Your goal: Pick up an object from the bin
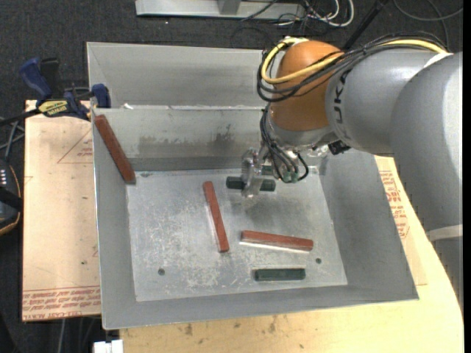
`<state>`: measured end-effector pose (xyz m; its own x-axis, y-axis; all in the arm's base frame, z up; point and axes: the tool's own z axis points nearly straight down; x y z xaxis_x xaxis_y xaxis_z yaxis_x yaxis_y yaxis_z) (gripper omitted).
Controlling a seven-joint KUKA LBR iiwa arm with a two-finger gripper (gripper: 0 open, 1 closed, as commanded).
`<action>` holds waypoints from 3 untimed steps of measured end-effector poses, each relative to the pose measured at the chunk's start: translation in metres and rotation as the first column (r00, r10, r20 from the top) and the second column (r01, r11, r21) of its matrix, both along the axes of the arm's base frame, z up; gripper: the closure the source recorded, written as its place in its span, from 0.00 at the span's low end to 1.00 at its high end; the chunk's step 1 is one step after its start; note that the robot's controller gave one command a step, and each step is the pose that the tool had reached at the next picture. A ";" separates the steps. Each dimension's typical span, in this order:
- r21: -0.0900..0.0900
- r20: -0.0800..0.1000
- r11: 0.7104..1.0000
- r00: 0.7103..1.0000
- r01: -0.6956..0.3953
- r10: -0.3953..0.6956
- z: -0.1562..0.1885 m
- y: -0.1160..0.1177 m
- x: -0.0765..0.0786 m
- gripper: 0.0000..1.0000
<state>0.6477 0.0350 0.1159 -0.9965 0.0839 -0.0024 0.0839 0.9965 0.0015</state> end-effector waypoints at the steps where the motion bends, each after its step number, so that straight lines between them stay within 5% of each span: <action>1: 0.000 -0.002 1.000 1.000 0.000 0.000 0.008 0.000 0.000 1.00; 3: 0.000 -0.004 1.000 1.000 -0.001 0.001 0.040 0.000 -0.001 1.00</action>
Offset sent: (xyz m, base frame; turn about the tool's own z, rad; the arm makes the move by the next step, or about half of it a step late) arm 0.0000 0.0000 0.0640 0.0000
